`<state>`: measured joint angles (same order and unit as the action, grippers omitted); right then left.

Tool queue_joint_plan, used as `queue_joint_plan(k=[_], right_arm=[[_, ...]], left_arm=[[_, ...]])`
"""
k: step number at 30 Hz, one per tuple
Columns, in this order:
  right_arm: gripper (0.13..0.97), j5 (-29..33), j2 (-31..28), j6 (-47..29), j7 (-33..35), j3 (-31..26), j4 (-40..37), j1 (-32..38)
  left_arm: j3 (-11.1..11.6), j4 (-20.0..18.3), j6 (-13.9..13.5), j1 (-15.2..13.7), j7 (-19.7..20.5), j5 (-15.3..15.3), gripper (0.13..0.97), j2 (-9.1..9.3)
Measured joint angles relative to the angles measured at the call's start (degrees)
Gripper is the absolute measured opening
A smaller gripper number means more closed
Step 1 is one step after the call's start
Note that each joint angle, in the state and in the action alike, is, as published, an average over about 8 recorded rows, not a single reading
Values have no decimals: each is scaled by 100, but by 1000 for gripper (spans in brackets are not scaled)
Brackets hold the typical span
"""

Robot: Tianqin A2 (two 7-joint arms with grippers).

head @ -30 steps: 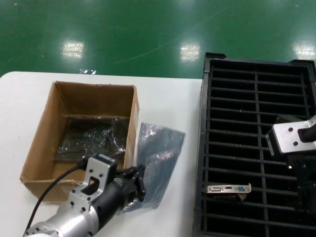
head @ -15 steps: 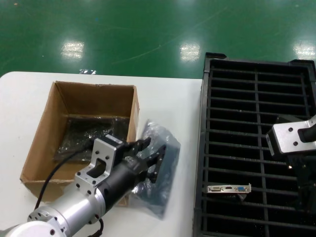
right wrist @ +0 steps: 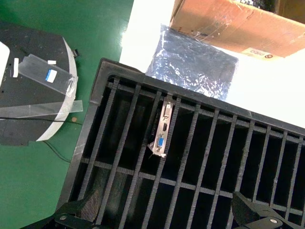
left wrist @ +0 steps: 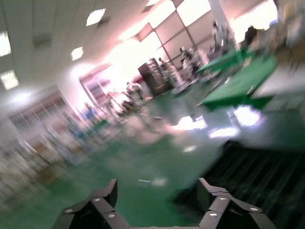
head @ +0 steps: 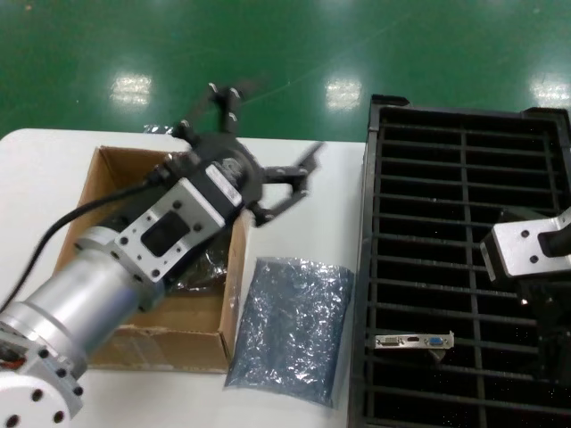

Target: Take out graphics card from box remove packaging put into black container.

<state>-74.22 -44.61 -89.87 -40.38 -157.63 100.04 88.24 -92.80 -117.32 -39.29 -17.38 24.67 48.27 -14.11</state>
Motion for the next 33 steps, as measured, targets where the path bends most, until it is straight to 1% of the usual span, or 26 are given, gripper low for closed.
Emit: queue_joint_plan(k=[2,3,5,7,8,10,11,12,14,20,24,33], right_arm=[[966,0,0,1,1,0,0,-1],[966,0,0,1,1,1,0,-1],[966,1,0,2,1,1,0,-1],[966,0,0,4,2,3,0,-4],[966,-4,4,16,8,13,-1,-16],[966,-22,21,71,31,53,-6,-71],[966,-35,33,111,49,83,-10,-111],[966,-52,50,161,71,123,-15,-164],[966,-97,92,301,134,225,-28,-301],[966,-286,273,891,401,659,-83,-882],[966,-437,414,1359,611,1000,-126,-1337],[966,-781,740,2429,1091,1784,-226,-2392]], left_arm=[[-140,-28,418,5,-501,-317,559,-218],[-189,-36,600,34,-754,-528,559,-293],[-241,-49,892,128,-1245,-976,609,-378],[-228,-57,1063,257,-1690,-1387,659,-368],[-210,-56,1105,313,-1857,-1527,684,-345],[-174,-42,1159,401,-2090,-1684,734,-300],[-160,-31,1175,431,-2153,-1703,759,-283],[-150,-17,1190,454,-2190,-1692,759,-272],[-144,24,1233,475,-2204,-1586,792,-272],[-138,199,1419,545,-2182,-1072,891,-288],[-123,334,1564,614,-2199,-695,891,-289],[-90,647,1895,772,-2238,172,957,-292]])
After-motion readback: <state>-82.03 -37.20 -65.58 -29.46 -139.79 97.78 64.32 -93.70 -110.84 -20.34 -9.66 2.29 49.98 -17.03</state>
